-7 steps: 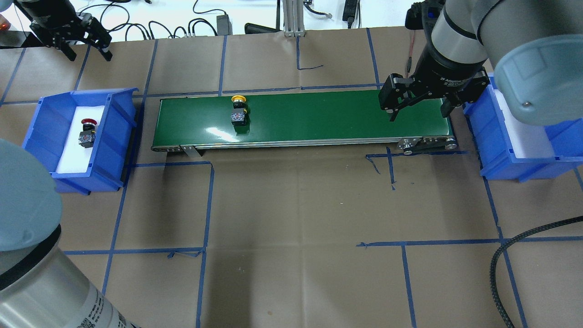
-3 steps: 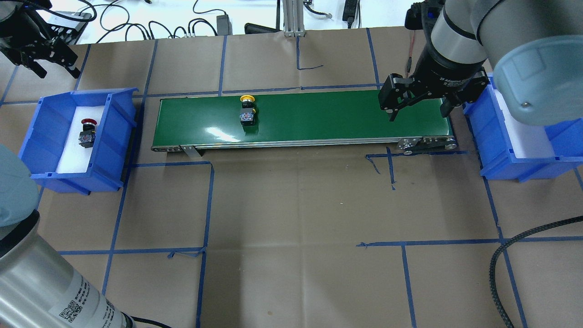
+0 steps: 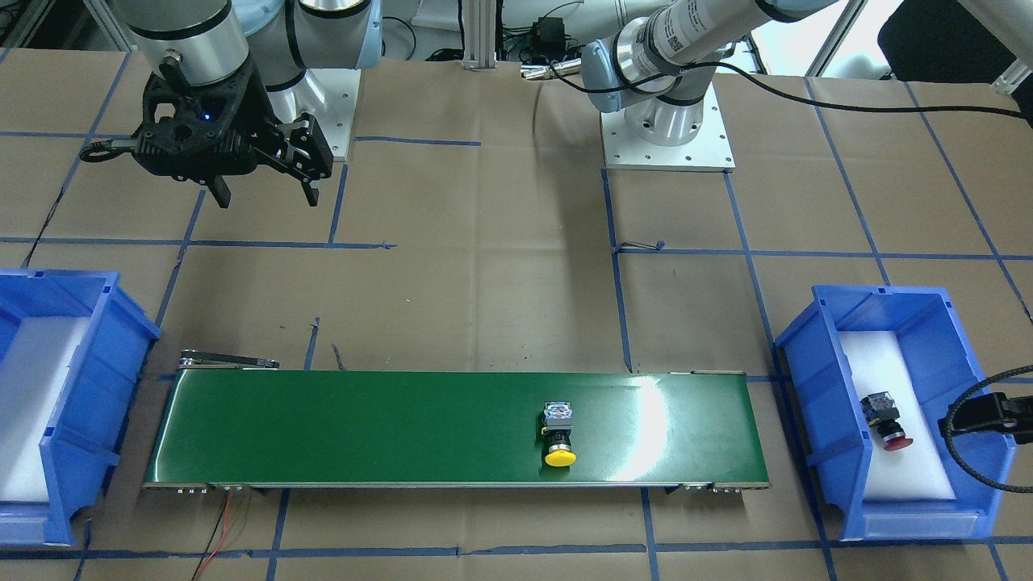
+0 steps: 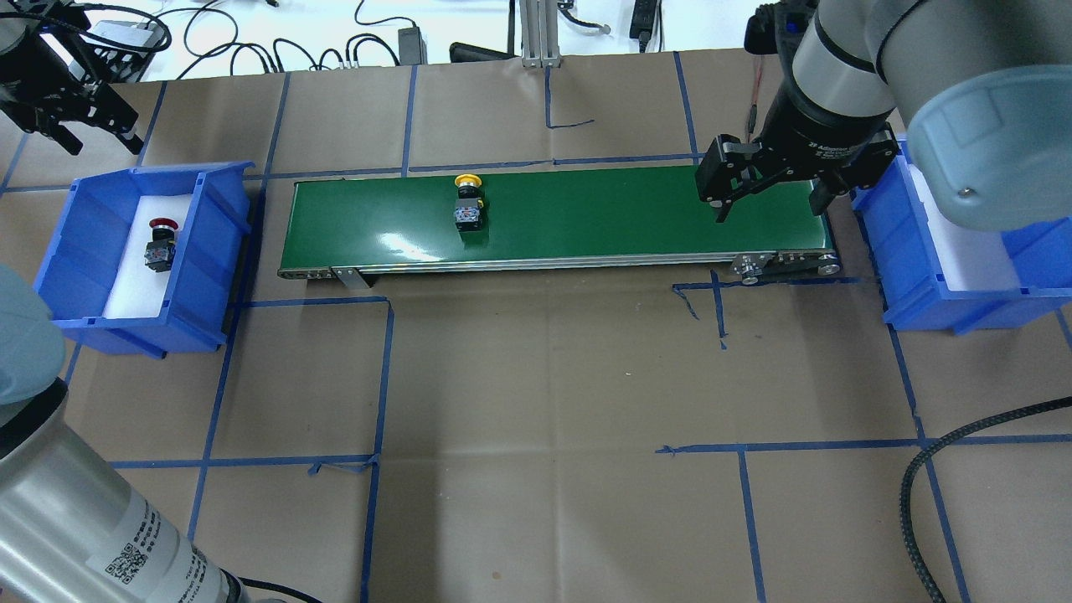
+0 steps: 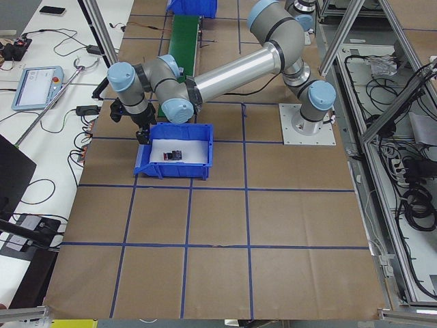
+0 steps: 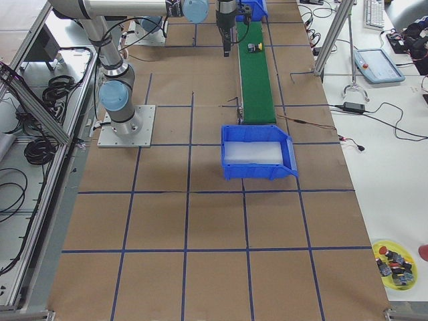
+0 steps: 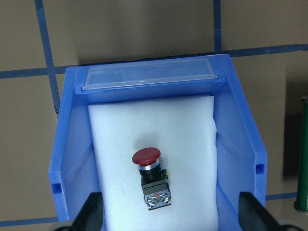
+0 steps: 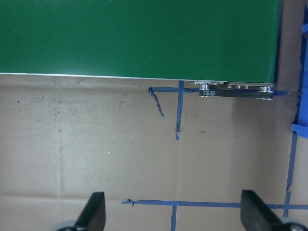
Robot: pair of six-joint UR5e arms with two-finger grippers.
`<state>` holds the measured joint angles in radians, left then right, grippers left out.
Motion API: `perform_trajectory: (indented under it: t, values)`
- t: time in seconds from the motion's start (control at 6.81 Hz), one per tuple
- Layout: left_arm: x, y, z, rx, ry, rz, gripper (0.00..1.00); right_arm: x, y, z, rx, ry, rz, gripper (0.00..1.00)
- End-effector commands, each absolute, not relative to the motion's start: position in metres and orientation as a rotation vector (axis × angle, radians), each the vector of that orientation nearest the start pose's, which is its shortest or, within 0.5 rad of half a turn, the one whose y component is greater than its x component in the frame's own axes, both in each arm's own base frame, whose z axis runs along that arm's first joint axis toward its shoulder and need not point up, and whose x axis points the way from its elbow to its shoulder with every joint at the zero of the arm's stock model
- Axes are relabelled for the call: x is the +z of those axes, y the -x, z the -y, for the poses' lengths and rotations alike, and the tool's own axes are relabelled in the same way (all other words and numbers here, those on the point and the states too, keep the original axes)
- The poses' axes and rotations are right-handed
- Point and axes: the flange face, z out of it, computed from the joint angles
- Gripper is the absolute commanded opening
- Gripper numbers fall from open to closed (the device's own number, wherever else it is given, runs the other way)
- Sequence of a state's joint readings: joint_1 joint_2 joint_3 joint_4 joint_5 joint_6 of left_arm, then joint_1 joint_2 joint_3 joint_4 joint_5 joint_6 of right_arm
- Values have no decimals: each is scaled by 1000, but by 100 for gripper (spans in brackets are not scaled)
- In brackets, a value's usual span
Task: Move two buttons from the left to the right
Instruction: 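Move the left gripper back down into the bin over the red button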
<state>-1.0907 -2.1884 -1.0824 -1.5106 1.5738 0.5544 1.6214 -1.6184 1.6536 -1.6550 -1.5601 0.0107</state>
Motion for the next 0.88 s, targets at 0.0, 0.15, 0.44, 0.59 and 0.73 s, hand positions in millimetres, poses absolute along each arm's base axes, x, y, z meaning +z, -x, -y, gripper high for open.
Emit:
perform_trajectory:
  t: [0.0,0.15,0.44,0.59,0.73]
  values:
    - [321,-218,696,61,-95,-3156,98,479,-158,469,-79,63,-3128,100]
    - [301,-214,687,46,-90,-3151,98,476,-158,471,-67,63,-3128,100]
    - [270,-208,669,4,-77,-3137,99,473,-159,473,-57,60,-3129,100]
    - [248,-220,656,3,-39,-3144,99,473,-158,473,-59,60,-3129,100]
    - [232,-220,648,-20,-29,-3134,99,474,-159,473,-62,60,-3128,100]
